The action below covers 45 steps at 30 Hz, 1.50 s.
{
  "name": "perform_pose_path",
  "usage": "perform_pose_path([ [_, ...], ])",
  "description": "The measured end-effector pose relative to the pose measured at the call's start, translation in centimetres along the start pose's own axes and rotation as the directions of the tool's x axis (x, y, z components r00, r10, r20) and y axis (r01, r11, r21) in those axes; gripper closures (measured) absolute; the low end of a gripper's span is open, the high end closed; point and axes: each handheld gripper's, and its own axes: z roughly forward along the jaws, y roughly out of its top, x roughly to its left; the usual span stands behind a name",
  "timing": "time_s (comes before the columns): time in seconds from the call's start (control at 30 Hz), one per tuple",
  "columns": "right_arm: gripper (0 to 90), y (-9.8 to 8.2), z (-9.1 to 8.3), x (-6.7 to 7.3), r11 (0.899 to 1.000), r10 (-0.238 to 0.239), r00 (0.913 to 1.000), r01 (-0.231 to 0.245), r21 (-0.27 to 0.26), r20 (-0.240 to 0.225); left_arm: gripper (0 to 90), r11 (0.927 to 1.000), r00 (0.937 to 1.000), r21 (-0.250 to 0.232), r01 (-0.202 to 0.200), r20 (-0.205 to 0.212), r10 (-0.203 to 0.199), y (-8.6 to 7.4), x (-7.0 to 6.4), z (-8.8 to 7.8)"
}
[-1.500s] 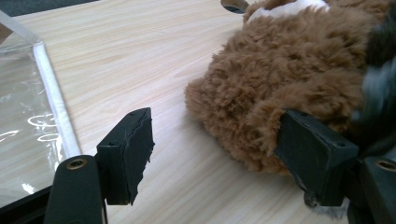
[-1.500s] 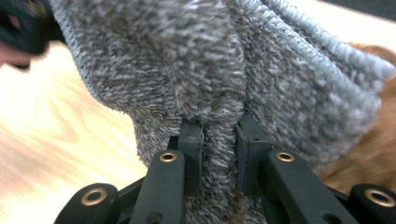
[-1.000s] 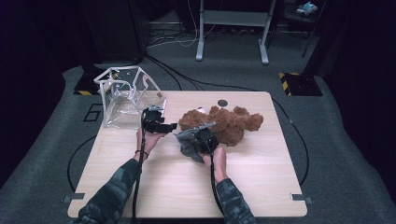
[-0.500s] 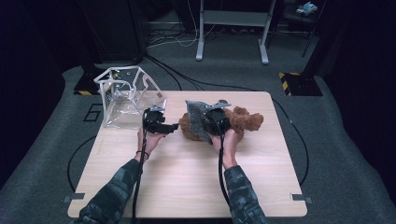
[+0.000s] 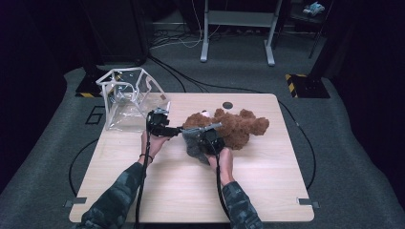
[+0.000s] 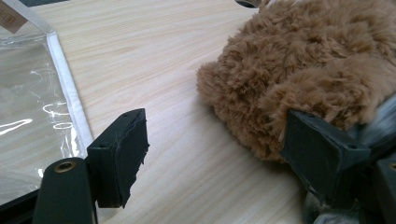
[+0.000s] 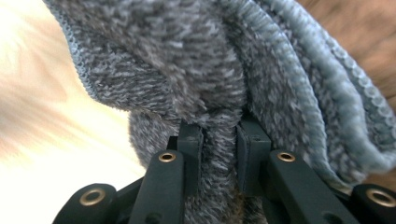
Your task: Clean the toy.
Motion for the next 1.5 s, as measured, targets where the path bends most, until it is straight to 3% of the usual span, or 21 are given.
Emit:
perform_pose_path([
  [0.1, 74.8, -0.5, 0.8, 0.0, 1.000, 0.002, 0.9999, -0.001, 0.028, -0.013, 22.0, 1.0000, 1.0000, 0.003, -0.003, 0.001, 0.003, 0.0, 0.0, 0.0],
  [0.2, 74.7, -0.3, 0.2, -0.1, 0.999, -0.019, 0.9997, 0.020, 0.038, -0.012, 21.9, 1.0000, 1.0000, -0.001, -0.001, 0.001, 0.001, 0.0, 0.1, 0.0],
  [0.37, 74.5, 1.1, -3.7, -0.7, 0.999, -0.024, 0.9997, 0.025, -0.045, 0.009, 21.9, 1.0000, 1.0000, -0.006, -0.007, 0.000, 0.007, 0.1, 0.1, -0.2],
  [0.4, 74.5, 1.1, -3.7, -0.7, 0.999, -0.024, 0.9997, 0.025, -0.045, 0.009, 21.9, 0.9999, 1.0000, -0.014, -0.002, -0.001, 0.002, 0.2, 0.1, -0.3],
  [0.47, 74.5, 2.7, -5.8, -1.3, 0.993, -0.016, 0.9990, 0.021, -0.114, 0.041, 21.7, 0.9997, 1.0000, -0.023, -0.004, 0.001, 0.004, 0.7, -0.2, -0.5],
  [0.6, 74.3, 3.5, -5.9, -2.1, 0.995, -0.006, 0.9977, 0.012, -0.102, 0.067, 21.7, 0.9989, 0.9998, -0.043, -0.017, 0.007, 0.017, 1.4, -0.8, -0.9],
  [0.67, 74.3, 3.3, -5.7, -3.0, 0.995, 0.031, 0.9970, -0.024, -0.096, 0.071, 21.8, 0.9976, 0.9991, -0.057, -0.038, 0.017, 0.039, 2.3, -1.8, -1.0],
  [0.77, 74.4, 3.2, -5.6, -3.5, 0.994, 0.049, 0.9968, -0.042, -0.102, 0.063, 21.8, 0.9968, 0.9979, -0.056, -0.057, 0.029, 0.059, 2.9, -2.5, -0.8],
  [0.93, 74.5, 3.1, -6.4, -3.4, 0.994, 0.049, 0.9948, -0.039, -0.105, 0.089, 22.4, 0.9948, 0.9944, -0.038, -0.095, 0.044, 0.096, 3.7, -4.3, 0.5],
  [1.07, 75.3, 2.6, -7.8, -4.2, 0.992, 0.048, 0.9903, -0.032, -0.123, 0.131, 22.2, 0.9952, 0.9940, 0.001, -0.098, 0.048, 0.098, 3.5, -4.6, 1.8],
  [1.23, 75.6, 1.9, -9.4, -5.2, 0.988, 0.061, 0.9838, -0.036, -0.148, 0.169, 21.9, 0.9952, 0.9940, 0.010, -0.097, 0.051, 0.096, 3.4, -4.7, 2.1],
  [1.33, 75.6, 1.7, -10.6, -6.2, 0.982, 0.072, 0.9841, -0.041, -0.186, 0.163, 22.0, 0.9944, 0.9935, 0.032, -0.100, 0.058, 0.098, 3.3, -4.7, 2.4],
  [1.5, 76.0, 1.2, -10.3, -6.9, 0.983, 0.083, 0.9821, -0.054, -0.173, 0.169, 21.9, 0.9940, 0.9936, 0.040, -0.101, 0.054, 0.099, 2.9, -4.8, 2.9],
])
